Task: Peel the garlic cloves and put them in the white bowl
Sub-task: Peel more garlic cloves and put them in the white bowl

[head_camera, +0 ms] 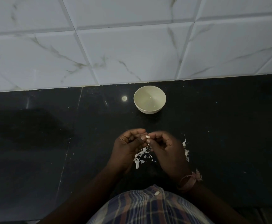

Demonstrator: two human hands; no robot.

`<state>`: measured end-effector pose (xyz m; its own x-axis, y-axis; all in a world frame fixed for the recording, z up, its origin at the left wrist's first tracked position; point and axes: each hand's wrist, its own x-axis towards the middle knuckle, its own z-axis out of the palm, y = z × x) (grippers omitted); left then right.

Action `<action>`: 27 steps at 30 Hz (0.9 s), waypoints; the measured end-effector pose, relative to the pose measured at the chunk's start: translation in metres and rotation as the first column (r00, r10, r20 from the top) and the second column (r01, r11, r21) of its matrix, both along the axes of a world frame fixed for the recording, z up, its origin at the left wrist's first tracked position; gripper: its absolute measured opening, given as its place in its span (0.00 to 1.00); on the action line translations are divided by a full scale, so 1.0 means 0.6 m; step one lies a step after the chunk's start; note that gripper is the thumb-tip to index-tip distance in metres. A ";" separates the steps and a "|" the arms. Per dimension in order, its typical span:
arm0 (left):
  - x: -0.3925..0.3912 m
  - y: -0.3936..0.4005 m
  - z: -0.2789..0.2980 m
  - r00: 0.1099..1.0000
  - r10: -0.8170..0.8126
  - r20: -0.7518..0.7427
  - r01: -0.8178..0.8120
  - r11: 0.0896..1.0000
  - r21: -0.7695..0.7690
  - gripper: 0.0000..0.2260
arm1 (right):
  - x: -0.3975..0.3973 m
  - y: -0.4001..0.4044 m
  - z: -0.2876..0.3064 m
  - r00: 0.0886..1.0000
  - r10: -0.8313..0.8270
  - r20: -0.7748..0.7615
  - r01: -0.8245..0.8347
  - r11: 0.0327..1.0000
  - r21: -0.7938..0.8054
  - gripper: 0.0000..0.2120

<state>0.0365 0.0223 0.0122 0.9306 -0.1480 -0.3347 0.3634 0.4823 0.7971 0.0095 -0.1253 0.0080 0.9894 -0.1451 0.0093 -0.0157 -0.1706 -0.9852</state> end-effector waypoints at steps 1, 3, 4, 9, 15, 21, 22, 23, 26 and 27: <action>0.000 0.000 0.001 1.000 0.000 0.000 0.000 1.000 -0.015 0.10 | 0.000 0.000 0.000 1.000 -0.003 -0.002 0.003 1.000 -0.002 0.06; 0.001 -0.001 0.001 1.000 0.002 -0.002 -0.002 0.999 -0.034 0.10 | -0.001 0.001 0.001 1.000 -0.005 -0.007 0.005 1.000 -0.002 0.06; 0.001 -0.002 0.002 1.000 0.005 -0.005 -0.005 0.999 -0.040 0.10 | -0.001 0.002 0.003 1.000 -0.007 -0.015 0.007 1.000 0.000 0.05; 0.001 -0.002 0.003 1.000 0.000 -0.017 -0.001 0.999 -0.054 0.09 | 0.000 -0.001 0.015 0.999 0.003 -0.042 -0.004 1.000 -0.014 0.05; -0.001 -0.004 0.008 0.999 -0.013 -0.043 0.011 0.998 -0.061 0.09 | 0.001 -0.001 0.024 0.997 0.004 -0.073 -0.005 1.000 -0.015 0.06; -0.003 -0.008 0.011 0.997 -0.015 -0.070 0.009 0.996 -0.090 0.13 | 0.003 0.002 0.024 0.996 -0.033 -0.078 0.029 0.998 -0.048 0.06; -0.003 -0.008 0.010 0.998 -0.013 -0.068 0.007 0.996 -0.087 0.12 | 0.002 0.002 0.023 0.997 -0.028 -0.073 0.024 0.998 -0.052 0.05; -0.003 -0.008 0.009 0.998 -0.012 -0.068 0.006 0.997 -0.083 0.12 | 0.000 0.002 0.021 0.997 -0.022 -0.068 0.018 0.998 -0.057 0.06; -0.005 -0.008 0.007 0.995 -0.013 -0.096 0.004 0.996 -0.091 0.12 | -0.002 0.001 0.021 0.998 -0.010 -0.068 0.008 0.999 -0.039 0.06; -0.005 -0.008 0.007 0.994 -0.013 -0.106 0.002 0.995 -0.098 0.13 | -0.003 0.002 0.022 0.998 -0.009 -0.068 0.007 1.000 -0.025 0.07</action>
